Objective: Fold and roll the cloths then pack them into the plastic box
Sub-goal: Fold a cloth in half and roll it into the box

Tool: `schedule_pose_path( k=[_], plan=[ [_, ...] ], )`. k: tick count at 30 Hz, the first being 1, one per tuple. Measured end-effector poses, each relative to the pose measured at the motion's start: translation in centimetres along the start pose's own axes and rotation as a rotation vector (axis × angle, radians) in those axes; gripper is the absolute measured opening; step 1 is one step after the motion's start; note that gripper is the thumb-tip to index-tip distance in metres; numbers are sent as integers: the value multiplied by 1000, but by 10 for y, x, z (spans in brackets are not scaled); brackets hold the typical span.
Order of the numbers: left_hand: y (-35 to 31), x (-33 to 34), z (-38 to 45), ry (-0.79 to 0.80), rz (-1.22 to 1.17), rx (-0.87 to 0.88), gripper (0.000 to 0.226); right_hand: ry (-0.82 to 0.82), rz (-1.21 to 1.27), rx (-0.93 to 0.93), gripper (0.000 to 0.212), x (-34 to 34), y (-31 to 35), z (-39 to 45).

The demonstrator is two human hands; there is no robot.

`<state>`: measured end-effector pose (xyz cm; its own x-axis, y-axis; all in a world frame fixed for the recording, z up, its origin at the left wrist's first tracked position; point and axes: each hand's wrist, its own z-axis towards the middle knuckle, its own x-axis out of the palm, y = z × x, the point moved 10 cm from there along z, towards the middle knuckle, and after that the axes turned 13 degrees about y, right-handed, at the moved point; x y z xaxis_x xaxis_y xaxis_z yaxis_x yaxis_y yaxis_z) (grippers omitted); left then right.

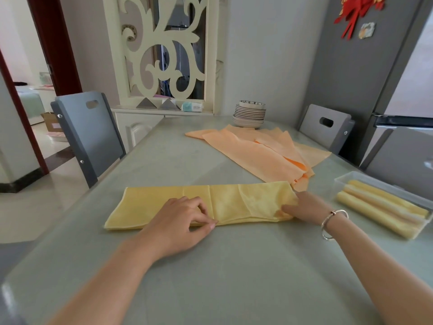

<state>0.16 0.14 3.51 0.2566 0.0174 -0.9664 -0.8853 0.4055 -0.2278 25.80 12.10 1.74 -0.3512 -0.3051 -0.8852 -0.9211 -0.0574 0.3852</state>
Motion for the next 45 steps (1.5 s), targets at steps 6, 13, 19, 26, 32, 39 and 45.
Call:
schedule_pose_path(
  k=[6,13,19,26,32,39,45],
  plan=[
    [12,0,1,17,-239,-46,54,28,955,-286,6,-1,61,-13],
    [96,-59,-39,-548,-852,-309,36,132,929,-496,6,-15,193,-32],
    [152,-28,-77,-465,-1383,-762,65,264,662,-605,8,27,279,-35],
    [181,-31,-105,-468,-1090,-949,39,515,482,-615,33,96,306,-31],
    [178,-45,-100,-471,-679,-913,33,-37,304,-549,7,48,252,26],
    [182,-46,-93,-535,-590,-871,30,131,117,-373,16,71,210,54],
    [168,-51,-87,-505,-338,-832,30,417,-95,-423,38,87,211,34]
  ],
)
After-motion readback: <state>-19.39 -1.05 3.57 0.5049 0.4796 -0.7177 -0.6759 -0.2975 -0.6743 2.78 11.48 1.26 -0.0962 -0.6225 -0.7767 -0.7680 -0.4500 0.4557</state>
